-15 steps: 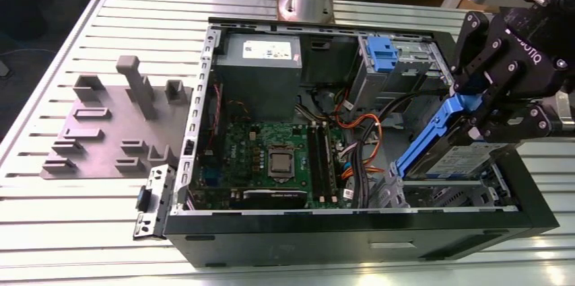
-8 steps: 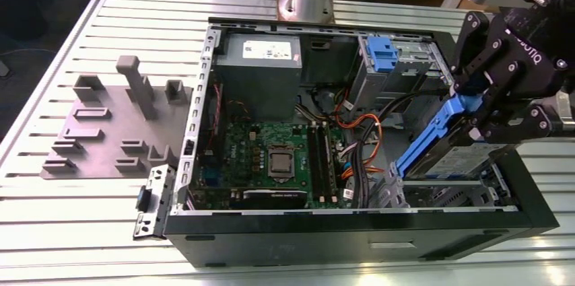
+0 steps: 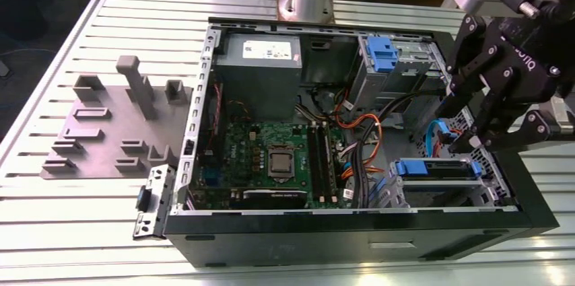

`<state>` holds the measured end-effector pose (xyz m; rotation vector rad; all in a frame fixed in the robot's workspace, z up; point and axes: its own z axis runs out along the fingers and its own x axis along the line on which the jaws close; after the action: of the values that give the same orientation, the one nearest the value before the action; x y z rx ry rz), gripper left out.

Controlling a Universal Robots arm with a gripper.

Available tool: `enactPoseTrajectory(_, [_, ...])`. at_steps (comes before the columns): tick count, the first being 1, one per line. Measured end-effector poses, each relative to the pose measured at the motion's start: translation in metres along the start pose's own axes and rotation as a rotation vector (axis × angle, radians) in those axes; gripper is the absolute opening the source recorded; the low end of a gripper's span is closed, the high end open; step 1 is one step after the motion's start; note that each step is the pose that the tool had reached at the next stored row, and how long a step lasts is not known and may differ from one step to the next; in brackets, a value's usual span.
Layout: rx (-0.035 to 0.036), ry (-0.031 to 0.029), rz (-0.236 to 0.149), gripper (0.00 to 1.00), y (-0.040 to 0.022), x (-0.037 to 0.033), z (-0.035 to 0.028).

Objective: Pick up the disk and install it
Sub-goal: 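Insert the disk into the insertion slot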

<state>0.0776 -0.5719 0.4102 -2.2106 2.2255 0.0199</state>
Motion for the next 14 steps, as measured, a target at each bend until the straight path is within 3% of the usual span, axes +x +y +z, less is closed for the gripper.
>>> enactPoseTrajectory(14, [0.0008,-0.0001,0.0,0.5,-0.0001,0.0004,0.0255])
